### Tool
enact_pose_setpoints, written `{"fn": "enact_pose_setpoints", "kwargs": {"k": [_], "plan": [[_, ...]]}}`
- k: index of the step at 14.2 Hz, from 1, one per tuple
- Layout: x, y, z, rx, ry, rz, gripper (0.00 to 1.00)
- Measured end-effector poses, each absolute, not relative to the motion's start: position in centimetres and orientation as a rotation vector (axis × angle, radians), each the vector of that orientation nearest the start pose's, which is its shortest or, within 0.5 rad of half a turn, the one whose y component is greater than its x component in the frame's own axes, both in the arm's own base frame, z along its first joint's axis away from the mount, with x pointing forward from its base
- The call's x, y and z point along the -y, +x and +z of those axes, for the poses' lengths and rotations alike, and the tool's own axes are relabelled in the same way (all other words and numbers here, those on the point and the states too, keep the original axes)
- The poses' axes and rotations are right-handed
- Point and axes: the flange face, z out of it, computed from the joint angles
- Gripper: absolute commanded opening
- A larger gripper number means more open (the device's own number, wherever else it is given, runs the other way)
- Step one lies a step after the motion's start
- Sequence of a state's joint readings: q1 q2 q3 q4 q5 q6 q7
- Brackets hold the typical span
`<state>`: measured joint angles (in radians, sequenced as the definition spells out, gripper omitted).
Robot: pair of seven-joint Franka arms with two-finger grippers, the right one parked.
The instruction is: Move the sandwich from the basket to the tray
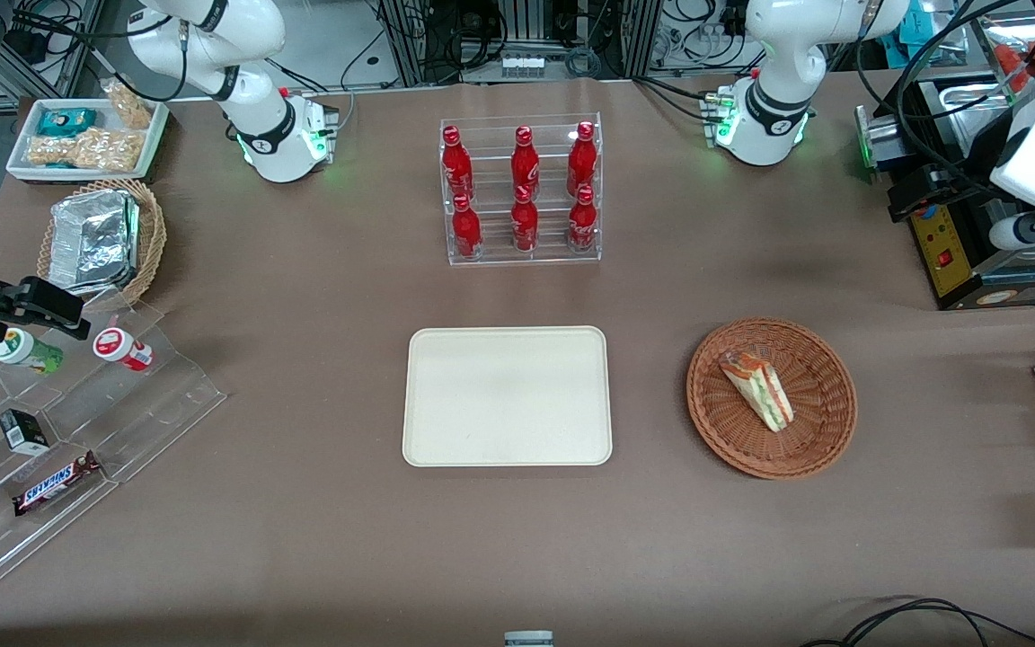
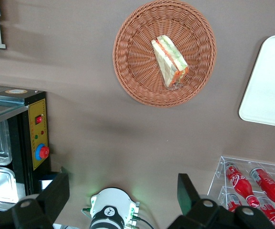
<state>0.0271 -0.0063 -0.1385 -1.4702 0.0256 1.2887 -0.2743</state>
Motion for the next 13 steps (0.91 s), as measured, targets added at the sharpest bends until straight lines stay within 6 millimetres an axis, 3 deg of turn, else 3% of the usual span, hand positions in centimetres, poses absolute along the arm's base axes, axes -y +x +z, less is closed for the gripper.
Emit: {"fn": "enact_pose_setpoints", "kwargs": {"k": [8, 11, 13], "plan": [[5.3, 52.0, 64.8, 0.263, -3.058, 0.273, 1.00], [5.2, 52.9, 62.8, 0.264, -3.048, 0.337, 1.00], [5.1, 54.3, 59.8, 0.261, -3.033, 0.424, 1.00]]}}
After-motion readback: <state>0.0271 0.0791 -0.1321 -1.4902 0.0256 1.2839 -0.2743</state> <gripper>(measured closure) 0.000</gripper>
